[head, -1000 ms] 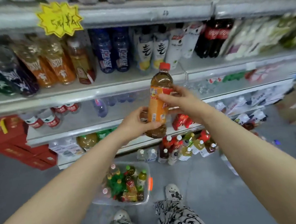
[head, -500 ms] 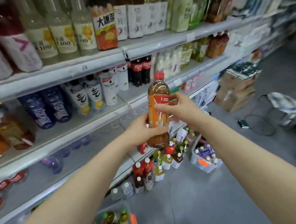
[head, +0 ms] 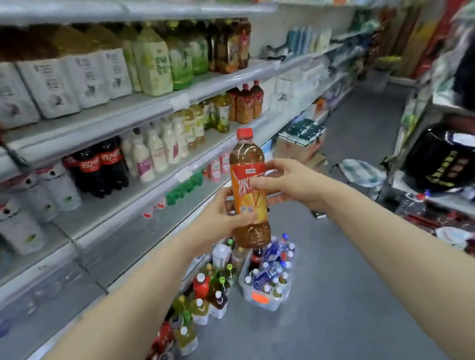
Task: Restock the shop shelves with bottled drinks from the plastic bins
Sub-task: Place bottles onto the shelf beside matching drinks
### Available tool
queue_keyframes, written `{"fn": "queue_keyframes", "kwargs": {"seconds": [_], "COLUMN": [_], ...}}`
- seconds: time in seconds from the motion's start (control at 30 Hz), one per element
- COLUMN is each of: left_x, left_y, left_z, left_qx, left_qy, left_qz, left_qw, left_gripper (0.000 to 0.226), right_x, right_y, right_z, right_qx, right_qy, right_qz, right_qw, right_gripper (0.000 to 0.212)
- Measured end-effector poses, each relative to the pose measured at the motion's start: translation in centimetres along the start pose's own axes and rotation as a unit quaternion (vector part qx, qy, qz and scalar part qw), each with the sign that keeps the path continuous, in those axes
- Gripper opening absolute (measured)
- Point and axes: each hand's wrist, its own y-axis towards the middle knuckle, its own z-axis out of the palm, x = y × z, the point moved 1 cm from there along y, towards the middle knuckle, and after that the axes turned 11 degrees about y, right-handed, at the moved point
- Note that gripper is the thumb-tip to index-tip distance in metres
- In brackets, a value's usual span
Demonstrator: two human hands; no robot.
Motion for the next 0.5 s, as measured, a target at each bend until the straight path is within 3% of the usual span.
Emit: {"fn": "queue_keyframes", "kwargs": {"seconds": [0.2, 0.4, 0.5], "left_x": [-2.7, -3.9, -4.6], "left_y": [8.6, 19.0, 24.9], "left_z": [5.2, 7.6, 7.9], "left_qx": [0.047, 0.046, 0.055], "left_qy": [-0.004, 0.054, 0.082], "left_qz": [-0.004, 0.017, 0.044], "left_qw": [0.999, 0.997, 0.994], "left_gripper": [0.093, 0.057, 0.057], "right_x": [-0.8, -1.7, -1.6], "right_y": [2.2, 7.6, 11.6], "right_z": [-9.4, -16.8, -20.7], "right_qx": [-0.062, -0.119, -0.121], "right_qy": [0.036, 0.043, 0.042], "right_qz": [-0.017, -0.026, -0.037], "right_qw": [0.997, 0.992, 0.991], "right_gripper": [0.045, 0.049, 0.050]}}
